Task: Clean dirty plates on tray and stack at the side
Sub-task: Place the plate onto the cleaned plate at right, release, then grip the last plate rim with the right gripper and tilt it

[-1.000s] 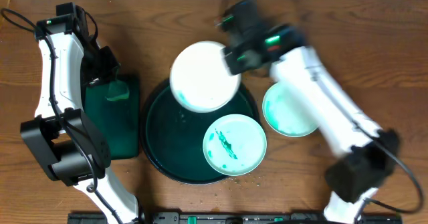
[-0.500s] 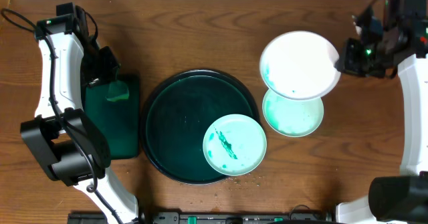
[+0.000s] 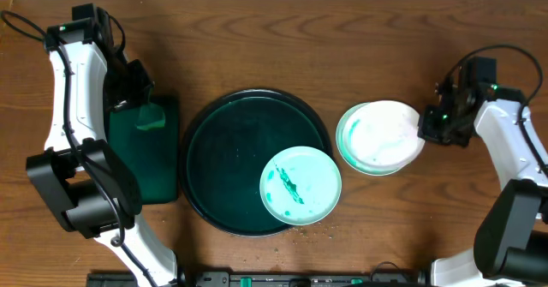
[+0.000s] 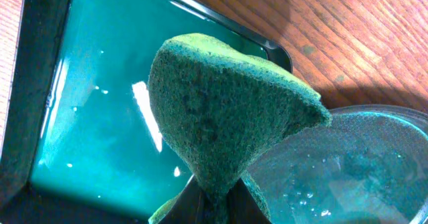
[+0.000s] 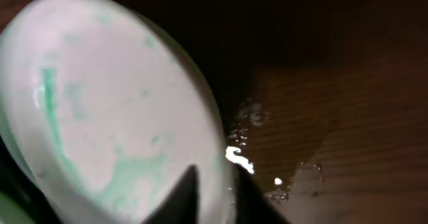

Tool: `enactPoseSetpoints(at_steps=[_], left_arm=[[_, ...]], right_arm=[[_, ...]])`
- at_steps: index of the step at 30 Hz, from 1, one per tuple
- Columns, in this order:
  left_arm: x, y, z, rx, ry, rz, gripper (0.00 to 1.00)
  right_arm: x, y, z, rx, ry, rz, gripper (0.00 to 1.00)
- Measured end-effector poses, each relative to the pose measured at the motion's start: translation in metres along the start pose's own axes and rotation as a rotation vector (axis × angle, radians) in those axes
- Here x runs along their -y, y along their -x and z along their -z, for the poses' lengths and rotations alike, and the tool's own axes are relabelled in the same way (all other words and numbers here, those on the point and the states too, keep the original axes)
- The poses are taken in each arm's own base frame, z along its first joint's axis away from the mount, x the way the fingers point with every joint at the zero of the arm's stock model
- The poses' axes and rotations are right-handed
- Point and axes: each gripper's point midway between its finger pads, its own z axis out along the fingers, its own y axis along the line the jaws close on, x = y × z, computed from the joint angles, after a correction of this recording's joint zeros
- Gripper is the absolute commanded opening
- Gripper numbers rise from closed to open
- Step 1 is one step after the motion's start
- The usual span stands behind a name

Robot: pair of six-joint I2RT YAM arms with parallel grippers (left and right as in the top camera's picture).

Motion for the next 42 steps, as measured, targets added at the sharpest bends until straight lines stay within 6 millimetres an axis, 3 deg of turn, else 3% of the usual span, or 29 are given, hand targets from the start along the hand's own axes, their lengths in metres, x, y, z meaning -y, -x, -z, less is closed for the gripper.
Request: enactPoseSetpoints(at_steps=[4,8,15,18,23,29,36,42], left_arm=[[0.0,0.0,0.0,0.0,0.0,0.0,0.07],[0.0,0.0,0.0,0.0,0.0,0.0,0.07],[0.0,0.0,0.0,0.0,0.0,0.0,0.07],[0.0,0.0,0.0,0.0,0.0,0.0,0.08],[0.0,0.0,0.0,0.0,0.0,-0.001,0.08],[0.0,0.0,0.0,0.0,0.0,-0.001,0.08],[0.0,0.0,0.0,0.0,0.0,-0.001,0.07],[0.0,0.0,0.0,0.0,0.0,-0.001,0.07]], right_arm=[[-0.009,-0.001,-0.002,0.0,0.028,0.023,0.41],[-0.042,-0.018,-0.003,-0.06,0.105,0.104,0.42],[-0.133,-0.069,-0.003,-0.167,0.228,0.364,0.51],[-0.16,-0.093,-0.004,-0.205,0.242,0.444,0.52],[-0.173,-0.119,-0.014,-0.274,0.212,0.492,0.45],[-0.167,-0.147,-0.038,-0.404,0.138,0.495,0.28],[-0.169,-0.147,-0.047,-0.391,0.109,0.516,0.01],[-0.19,-0.14,-0.051,-0.321,0.138,0.528,0.01]])
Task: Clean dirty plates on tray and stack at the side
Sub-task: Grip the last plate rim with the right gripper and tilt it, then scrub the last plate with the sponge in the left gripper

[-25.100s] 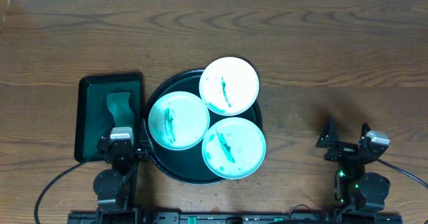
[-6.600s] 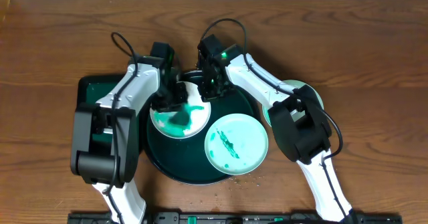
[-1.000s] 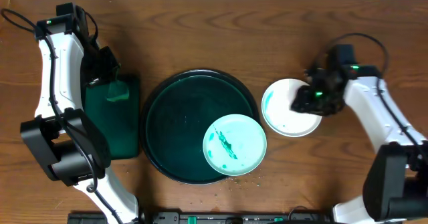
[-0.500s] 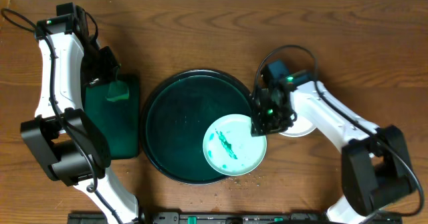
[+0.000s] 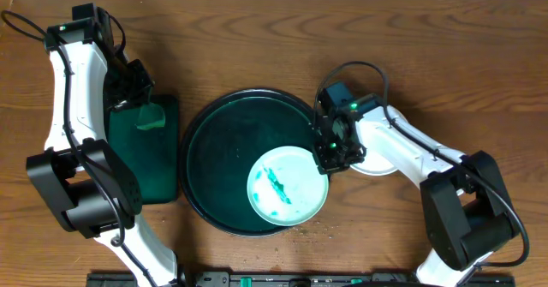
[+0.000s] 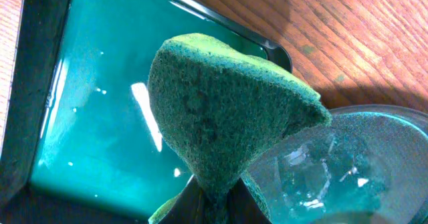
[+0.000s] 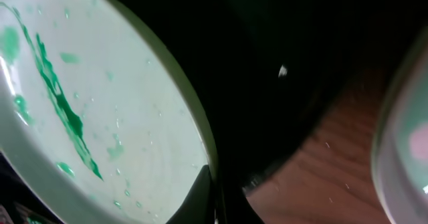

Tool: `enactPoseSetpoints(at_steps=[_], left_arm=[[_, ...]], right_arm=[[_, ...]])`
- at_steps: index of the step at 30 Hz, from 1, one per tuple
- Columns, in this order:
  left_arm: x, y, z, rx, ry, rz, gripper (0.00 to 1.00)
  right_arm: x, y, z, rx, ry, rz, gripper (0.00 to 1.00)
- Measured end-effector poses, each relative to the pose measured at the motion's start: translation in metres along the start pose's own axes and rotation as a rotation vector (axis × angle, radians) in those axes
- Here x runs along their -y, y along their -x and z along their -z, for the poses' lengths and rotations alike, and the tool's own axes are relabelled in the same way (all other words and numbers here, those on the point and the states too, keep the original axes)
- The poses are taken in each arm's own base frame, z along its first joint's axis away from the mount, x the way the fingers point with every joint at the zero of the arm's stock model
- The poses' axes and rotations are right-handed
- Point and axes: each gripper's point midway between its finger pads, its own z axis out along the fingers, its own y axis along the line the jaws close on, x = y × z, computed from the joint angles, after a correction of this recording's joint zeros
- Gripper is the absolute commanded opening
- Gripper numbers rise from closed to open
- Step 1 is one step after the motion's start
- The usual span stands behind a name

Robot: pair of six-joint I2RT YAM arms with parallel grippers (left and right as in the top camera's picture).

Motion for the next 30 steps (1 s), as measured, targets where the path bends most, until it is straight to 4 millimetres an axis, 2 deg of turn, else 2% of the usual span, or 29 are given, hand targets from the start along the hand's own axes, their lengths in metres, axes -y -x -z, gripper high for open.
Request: enactPoseSetpoints(at_steps=[2,8,11,17,24,30], left_arm=[[0.0,0.0,0.0,0.0,0.0,0.0,0.08],[0.01,-0.004,-0.001,-0.004,0.0,-0.028,0.08],[0.021,-0.008,-0.002,-0.008,-0.002,-0.057,0.07],[0.044,-0.019,-0.004,-0.02,-0.002,-0.121,0.07],[0.068,-0.047,-0.01,-0.078,0.014,-0.181,0.07],[0.096,-0.082,-0.047,-0.122,0.032,-0.24,0.08]], right_arm=[[-0.007,0.016,0.003,0.062,0.012,0.003,0.01],[-0.037,0.084,0.022,0.331,0.067,0.006,0.01],[-0.046,0.097,0.014,0.357,0.084,-0.007,0.01],[-0.044,0.096,-0.032,0.268,0.067,-0.068,0.01],[-0.045,0.097,-0.033,0.263,0.074,-0.104,0.01],[-0.045,0.097,-0.034,0.261,0.076,-0.12,0.01]])
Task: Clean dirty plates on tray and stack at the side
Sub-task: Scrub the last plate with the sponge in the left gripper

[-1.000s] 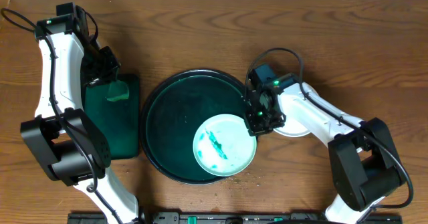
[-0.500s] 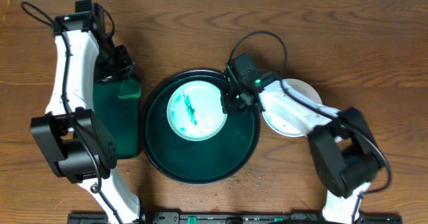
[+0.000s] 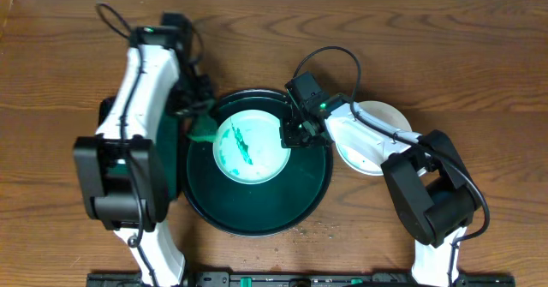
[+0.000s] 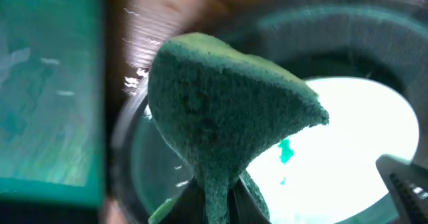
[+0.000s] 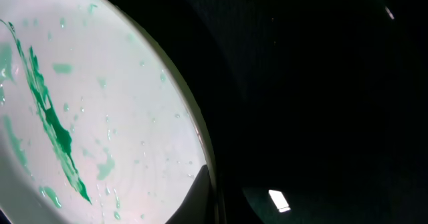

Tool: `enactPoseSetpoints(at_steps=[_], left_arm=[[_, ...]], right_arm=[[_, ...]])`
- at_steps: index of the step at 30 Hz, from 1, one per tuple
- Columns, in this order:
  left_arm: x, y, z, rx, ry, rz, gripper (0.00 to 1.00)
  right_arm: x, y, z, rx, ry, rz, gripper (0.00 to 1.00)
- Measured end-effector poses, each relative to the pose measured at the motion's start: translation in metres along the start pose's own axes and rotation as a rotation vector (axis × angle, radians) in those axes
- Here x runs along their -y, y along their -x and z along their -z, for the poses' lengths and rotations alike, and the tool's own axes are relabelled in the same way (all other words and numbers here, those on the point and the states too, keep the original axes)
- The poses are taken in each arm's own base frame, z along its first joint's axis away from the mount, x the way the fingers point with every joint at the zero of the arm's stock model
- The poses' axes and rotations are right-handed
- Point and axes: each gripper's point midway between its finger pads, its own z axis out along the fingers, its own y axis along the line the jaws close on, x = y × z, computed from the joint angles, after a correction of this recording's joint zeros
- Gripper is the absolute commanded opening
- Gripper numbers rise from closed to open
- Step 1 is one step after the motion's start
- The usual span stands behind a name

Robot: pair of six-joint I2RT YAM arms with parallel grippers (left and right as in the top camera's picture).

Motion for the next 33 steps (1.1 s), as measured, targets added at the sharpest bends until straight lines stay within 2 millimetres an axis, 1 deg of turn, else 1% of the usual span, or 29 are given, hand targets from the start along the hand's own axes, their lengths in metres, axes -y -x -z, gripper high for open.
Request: enactPoseSetpoints(at_steps=[5,8,10,16,19,20,24,26,27,29,33], left_arm=[[0.029,-0.021,-0.04,-0.011,0.005,0.003,0.08],[0.038,-0.031,-0.061,-0.006,0.007,0.02,0.07],[0.041,-0.031,-0.07,0.012,0.003,0.027,0.07],[0.048,-0.035,-0.073,0.011,-0.011,0.019,0.07],[0.059,-0.042,-0.074,-0.029,-0.074,-0.039,0.08],[0.066,-0.048,-0.075,-0.057,-0.107,-0.067,0.08],[0.095,-0.085,-0.081,-0.191,-0.214,-0.196,0.08],[0.103,-0.099,-0.081,-0.23,-0.234,-0.244,0.07],[0.104,-0.102,-0.082,-0.234,-0.229,-0.257,0.07],[0.102,-0.101,-0.084,-0.225,-0.206,-0.255,0.07],[0.083,-0.089,-0.086,-0.187,-0.104,-0.153,0.07]], right_arm=[[0.0,0.0,0.0,-0.001,0.001,-0.006,0.01],[0.0,0.0,0.0,-0.002,0.003,-0.007,0.01],[0.0,0.0,-0.001,-0.002,0.002,-0.007,0.01],[0.0,0.0,0.0,-0.002,0.003,-0.008,0.01],[0.0,0.0,0.0,-0.002,0.003,-0.008,0.01],[0.0,0.0,0.0,-0.002,0.003,-0.008,0.01],[0.0,0.0,-0.001,-0.002,0.003,-0.008,0.01],[0.0,0.0,-0.001,-0.002,0.003,-0.008,0.01],[0.0,0.0,-0.001,-0.002,0.003,-0.008,0.01],[0.0,0.0,-0.001,-0.002,0.003,-0.008,0.01],[-0.002,0.0,-0.001,-0.006,0.009,-0.011,0.01]])
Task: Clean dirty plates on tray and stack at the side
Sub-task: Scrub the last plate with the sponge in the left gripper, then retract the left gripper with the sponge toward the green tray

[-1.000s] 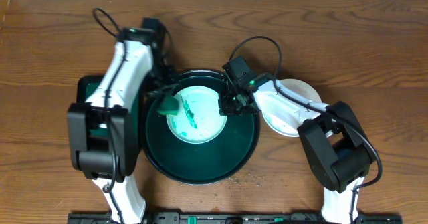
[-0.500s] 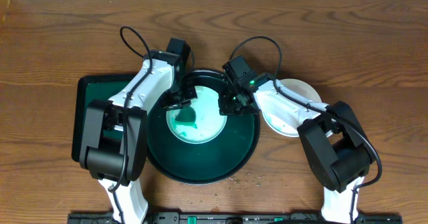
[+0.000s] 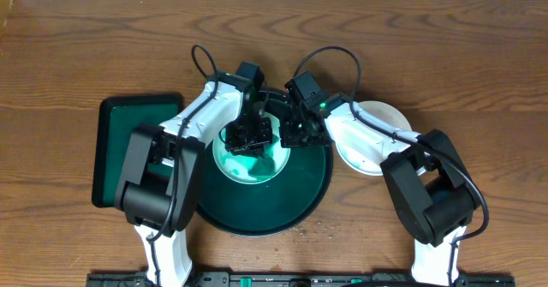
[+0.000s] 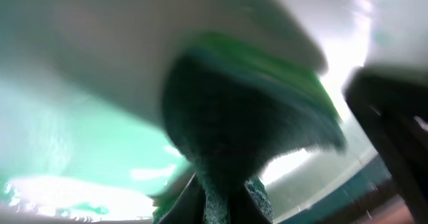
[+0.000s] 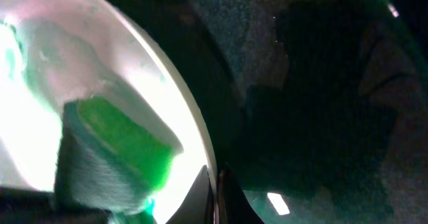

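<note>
A white plate (image 3: 248, 165) smeared with green lies in the far left part of the round dark tray (image 3: 300, 210). My left gripper (image 3: 250, 134) is shut on a green sponge (image 4: 247, 117), which presses on the plate's face (image 4: 100, 50). My right gripper (image 3: 295, 134) is shut on the plate's right rim (image 5: 200, 144), one finger inside and one outside. The sponge (image 5: 114, 150) also shows in the right wrist view. Most of the plate is hidden under the left gripper in the overhead view.
A stack of white plates (image 3: 387, 116) sits on the wood right of the round tray, partly under my right arm. A rectangular green tray (image 3: 137, 150) lies to the left. Small crumbs dot the table in front of the round tray.
My left gripper has moved right from the tray's left edge to over the plate, and the sponge now presses on it. The green streak is smeared or covered. My right gripper still holds the rim.
First my right gripper was at the stack's top plate and my left held the sponge over the rectangular tray. Then the right was shut on the dirty plate's rim. Later that plate lay at the tray's far left with the sponge beside it, and now the sponge is on it.
</note>
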Tool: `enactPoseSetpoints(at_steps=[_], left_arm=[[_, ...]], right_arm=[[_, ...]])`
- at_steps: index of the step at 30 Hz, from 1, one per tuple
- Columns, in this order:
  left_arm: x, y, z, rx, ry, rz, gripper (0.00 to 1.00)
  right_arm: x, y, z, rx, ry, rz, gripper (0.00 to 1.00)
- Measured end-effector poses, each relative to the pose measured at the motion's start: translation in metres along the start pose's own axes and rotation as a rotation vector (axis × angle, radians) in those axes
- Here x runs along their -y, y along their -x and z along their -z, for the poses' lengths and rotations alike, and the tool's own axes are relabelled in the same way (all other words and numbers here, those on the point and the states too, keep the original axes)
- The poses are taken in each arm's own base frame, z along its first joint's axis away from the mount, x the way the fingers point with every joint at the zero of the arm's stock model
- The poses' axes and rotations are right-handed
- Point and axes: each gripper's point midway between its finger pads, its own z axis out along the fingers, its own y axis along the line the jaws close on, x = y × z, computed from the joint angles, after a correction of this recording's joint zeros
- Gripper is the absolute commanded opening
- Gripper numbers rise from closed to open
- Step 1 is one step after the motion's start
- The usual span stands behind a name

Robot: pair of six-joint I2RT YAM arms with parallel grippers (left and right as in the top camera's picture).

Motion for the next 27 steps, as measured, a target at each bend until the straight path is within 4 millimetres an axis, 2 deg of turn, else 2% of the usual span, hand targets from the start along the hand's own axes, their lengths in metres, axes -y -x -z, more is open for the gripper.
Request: enactPoseSetpoints(at_steps=[8,12,18,23,27], left_arm=[[-0.057,0.033,0.019,0.144,0.188,0.219,0.07],[-0.066,0.034,0.021,0.157,0.231,0.23,0.07],[-0.051,0.031,0.018,0.127,0.185,0.08,0.07],[-0.009,0.024,0.011,0.084,0.017,-0.134,0.08],[0.013,0.028,0.009,0.115,-0.041,-0.201,0.07]], right_arm=[[-0.002,0.0,-0.001,-0.001,0.008,-0.008,0.01],[-0.002,0.0,-0.001,-0.001,0.008,-0.008,0.01],[-0.002,0.0,-0.001,-0.002,0.007,-0.009,0.01],[-0.002,0.0,-0.001,-0.003,0.007,-0.009,0.01],[-0.002,0.0,-0.001,-0.004,0.006,-0.009,0.01]])
